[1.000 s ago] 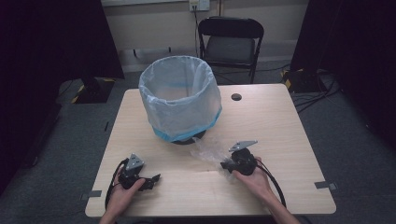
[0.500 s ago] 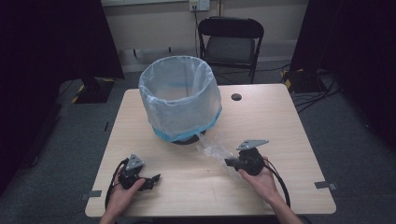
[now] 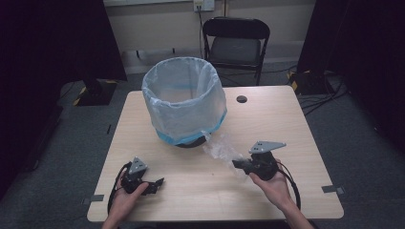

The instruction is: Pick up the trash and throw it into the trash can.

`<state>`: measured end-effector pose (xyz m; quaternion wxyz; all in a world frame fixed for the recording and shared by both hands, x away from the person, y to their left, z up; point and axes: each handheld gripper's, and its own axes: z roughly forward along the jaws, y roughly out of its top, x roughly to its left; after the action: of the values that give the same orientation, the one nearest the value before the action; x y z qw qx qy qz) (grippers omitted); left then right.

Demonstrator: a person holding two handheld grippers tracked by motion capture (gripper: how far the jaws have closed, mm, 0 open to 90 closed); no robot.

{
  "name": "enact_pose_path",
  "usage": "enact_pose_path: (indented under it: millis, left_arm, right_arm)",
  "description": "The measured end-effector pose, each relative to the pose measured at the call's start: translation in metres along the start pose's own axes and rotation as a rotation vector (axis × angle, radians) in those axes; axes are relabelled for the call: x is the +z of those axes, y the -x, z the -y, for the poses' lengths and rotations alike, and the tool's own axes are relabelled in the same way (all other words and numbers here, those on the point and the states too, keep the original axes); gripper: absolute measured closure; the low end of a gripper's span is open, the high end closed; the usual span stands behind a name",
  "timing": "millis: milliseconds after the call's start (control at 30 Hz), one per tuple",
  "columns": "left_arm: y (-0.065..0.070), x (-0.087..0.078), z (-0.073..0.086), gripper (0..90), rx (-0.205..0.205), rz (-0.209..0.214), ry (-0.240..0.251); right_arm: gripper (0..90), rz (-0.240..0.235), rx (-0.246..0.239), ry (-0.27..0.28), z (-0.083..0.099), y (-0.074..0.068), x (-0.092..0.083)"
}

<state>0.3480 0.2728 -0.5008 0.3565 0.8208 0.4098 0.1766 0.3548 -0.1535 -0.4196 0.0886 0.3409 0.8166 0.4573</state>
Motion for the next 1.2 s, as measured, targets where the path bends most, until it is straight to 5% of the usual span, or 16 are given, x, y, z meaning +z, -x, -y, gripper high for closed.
enact_pose_path:
  millis: [600,933,1200]
  left_arm:
    - [0.0,0.0,0.0,9.8,0.003,-0.002,-0.001]
    - [0.0,0.0,0.0,9.9,0.003,-0.002,-0.001]
    - [0.0,0.0,0.0,9.8,0.004,-0.003,-0.001]
  right_arm:
    - [88.9,-0.038,-0.062,0.154,-0.051,-0.012,-0.044]
    - [88.9,-0.066,-0.116,0.233,-0.102,-0.014,-0.059]
    - [88.9,-0.087,-0.148,0.267,-0.141,-0.014,-0.054]
